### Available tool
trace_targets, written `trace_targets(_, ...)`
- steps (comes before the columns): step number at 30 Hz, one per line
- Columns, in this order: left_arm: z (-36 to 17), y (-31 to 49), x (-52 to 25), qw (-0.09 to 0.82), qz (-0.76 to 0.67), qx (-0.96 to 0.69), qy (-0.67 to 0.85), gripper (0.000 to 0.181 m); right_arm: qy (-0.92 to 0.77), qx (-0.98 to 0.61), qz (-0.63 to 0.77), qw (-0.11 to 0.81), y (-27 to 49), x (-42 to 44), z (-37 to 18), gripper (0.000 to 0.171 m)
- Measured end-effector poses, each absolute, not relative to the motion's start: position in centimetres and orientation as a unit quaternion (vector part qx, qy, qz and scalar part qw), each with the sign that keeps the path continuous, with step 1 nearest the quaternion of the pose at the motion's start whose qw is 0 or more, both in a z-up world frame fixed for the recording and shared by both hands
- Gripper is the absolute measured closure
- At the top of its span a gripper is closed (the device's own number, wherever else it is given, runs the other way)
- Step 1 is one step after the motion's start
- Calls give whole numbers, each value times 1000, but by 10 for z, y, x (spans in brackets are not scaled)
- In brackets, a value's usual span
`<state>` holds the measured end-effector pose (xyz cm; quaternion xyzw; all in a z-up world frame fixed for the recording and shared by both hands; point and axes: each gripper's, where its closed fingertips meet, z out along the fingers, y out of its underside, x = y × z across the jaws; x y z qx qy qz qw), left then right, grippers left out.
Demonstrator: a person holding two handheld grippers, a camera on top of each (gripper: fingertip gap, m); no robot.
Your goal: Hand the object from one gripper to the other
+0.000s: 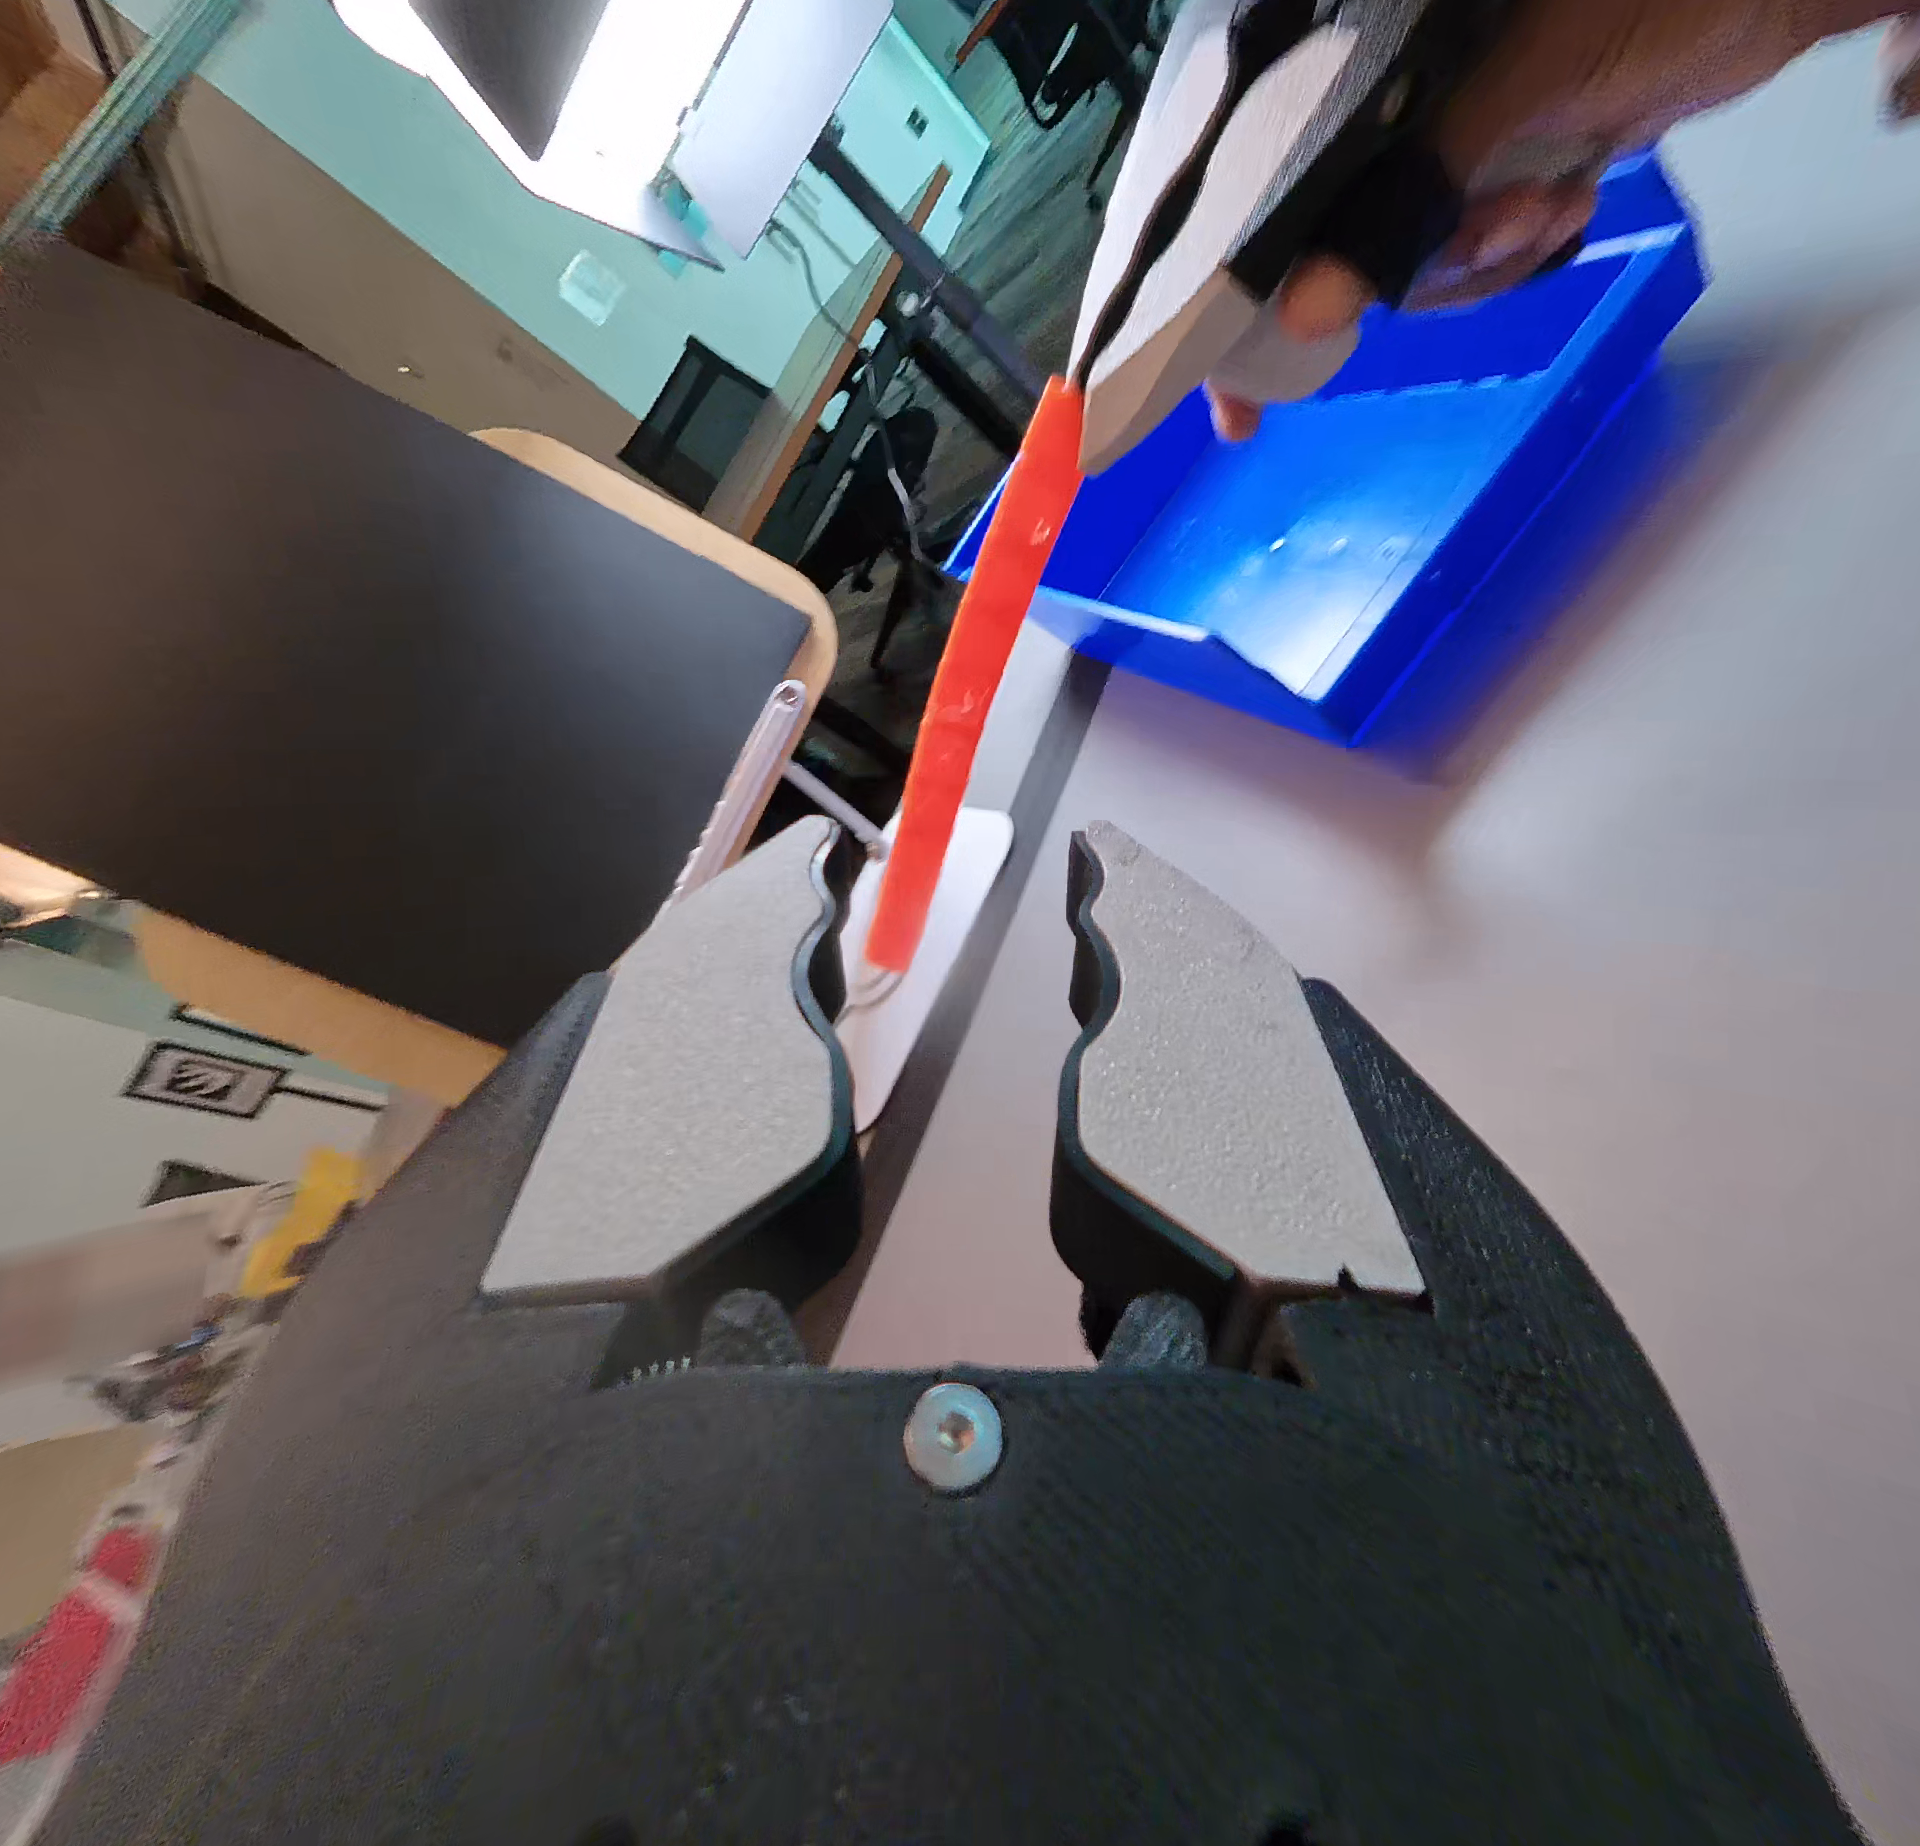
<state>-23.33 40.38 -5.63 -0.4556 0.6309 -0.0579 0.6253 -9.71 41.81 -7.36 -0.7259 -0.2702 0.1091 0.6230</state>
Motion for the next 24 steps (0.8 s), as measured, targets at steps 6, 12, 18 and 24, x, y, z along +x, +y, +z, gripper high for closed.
trace_targets(6, -51, 359, -219, 562, -240, -476, 632, 139, -272, -716, 125, 631, 424, -108, -81, 165)
trace_targets(12, -48, 333, -212, 521, -312, -483, 631, 135, -283, -700, 148, 639, 424, -122, -84, 165)
trace_targets(18, -38, 327, -208, 490, -404, -512, 579, 133, -286, -688, 141, 652, 427, -138, -87, 165)
trace_targets(24, -44, 350, -206, 469, -435, -572, 513, 128, -259, -687, 103, 671, 434, -146, -83, 165)
